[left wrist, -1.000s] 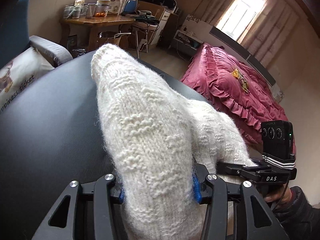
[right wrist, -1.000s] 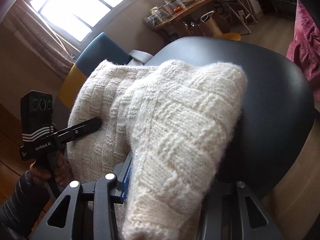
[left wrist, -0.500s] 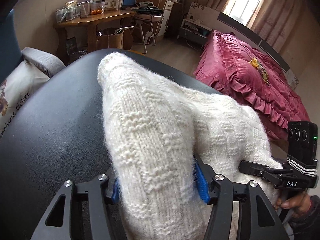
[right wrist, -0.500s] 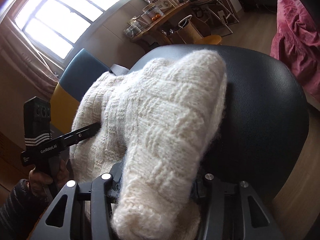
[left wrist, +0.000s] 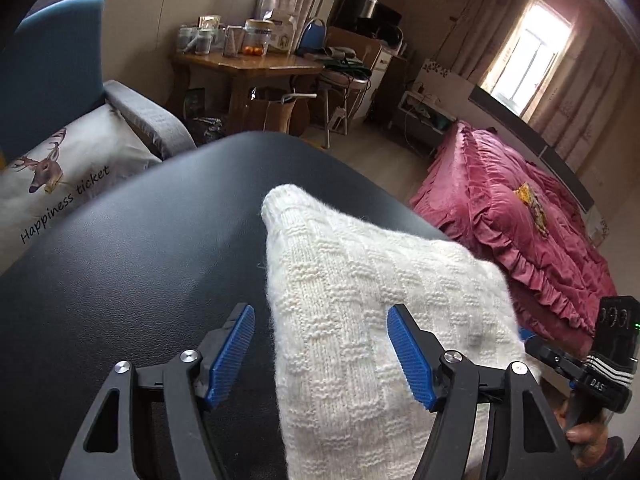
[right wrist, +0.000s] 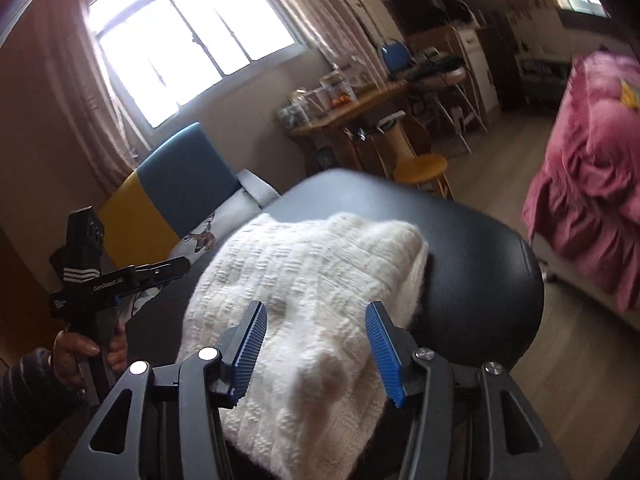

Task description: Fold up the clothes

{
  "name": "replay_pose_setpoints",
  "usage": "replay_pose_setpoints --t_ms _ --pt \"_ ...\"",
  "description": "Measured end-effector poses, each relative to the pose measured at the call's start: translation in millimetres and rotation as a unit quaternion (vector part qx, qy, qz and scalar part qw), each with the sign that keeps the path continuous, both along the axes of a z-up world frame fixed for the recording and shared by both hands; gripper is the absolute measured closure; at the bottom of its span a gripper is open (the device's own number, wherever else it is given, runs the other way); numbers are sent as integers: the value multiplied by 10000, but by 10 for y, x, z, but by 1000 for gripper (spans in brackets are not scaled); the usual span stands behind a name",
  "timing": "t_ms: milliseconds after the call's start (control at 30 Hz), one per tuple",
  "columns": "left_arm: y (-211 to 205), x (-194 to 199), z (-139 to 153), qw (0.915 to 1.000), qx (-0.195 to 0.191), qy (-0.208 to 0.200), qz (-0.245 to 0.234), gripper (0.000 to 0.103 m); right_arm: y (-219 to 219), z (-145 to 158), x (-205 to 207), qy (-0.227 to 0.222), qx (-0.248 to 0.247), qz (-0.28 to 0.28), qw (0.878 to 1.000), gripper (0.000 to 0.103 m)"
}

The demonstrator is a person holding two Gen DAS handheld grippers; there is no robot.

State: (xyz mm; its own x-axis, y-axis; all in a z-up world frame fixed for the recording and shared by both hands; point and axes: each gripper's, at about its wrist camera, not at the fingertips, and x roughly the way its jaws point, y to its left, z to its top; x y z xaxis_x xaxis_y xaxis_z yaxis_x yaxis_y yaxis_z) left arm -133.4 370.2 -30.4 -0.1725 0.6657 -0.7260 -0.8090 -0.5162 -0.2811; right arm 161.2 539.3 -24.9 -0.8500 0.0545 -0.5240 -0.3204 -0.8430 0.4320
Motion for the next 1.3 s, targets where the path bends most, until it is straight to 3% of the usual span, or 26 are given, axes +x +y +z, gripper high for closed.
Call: replay_pose_setpoints --t_ms 67,133,200,300,367,467,567,700,767,867,933,1067,1167,1300 --pt "-63 100 77 9998 142 111 -92 33 -155 96 -66 -58 269 354 9990 50" --pt "-119 204 149 9992 272 219 -194 33 -275 43 -173 -431 468 621 9960 51" --pt "-46 355 88 9986 100 246 -449 33 -338 -120 -264 -915 540 727 9917 51" --pt "56 487 -171 9972 -491 208 -517 33 -335 -591 -314 -1742 10 797 9815 56" --pt "107 538 -390 9946 -898 222 -465 33 -299 -730 -212 -1435 -226 726 9867 57" --pt "44 571 -470 9955 -857 274 -299 31 -280 -756 -162 -1246 -327 621 9897 57" --pt "-44 561 -405 9971 -740 157 -24 31 -339 -723 -163 -1291 -162 528 9901 55" --pt "-350 699 -146 9950 -625 496 596 24 -415 -566 -105 -1342 -163 133 9907 55" --pt "-504 768 -16 9921 -566 665 905 22 -526 -391 -65 -1203 83 40 9927 55" --pt "-734 871 179 9852 -476 917 1366 16 -731 -110 -65 -937 386 39 9948 52" --pt "-871 966 306 9787 -486 1134 1640 2 -873 47 -128 -816 550 79 9951 52" --pt "-1099 1168 563 9651 -429 1509 2095 0 -1138 218 -306 -756 903 242 9927 52" --pt "-1210 1278 743 9602 -383 1706 2177 0 -1263 280 -390 -799 977 285 9916 52" --pt "-1256 1517 960 9451 -383 2315 2274 0 -1307 295 -397 -839 980 175 9915 52"
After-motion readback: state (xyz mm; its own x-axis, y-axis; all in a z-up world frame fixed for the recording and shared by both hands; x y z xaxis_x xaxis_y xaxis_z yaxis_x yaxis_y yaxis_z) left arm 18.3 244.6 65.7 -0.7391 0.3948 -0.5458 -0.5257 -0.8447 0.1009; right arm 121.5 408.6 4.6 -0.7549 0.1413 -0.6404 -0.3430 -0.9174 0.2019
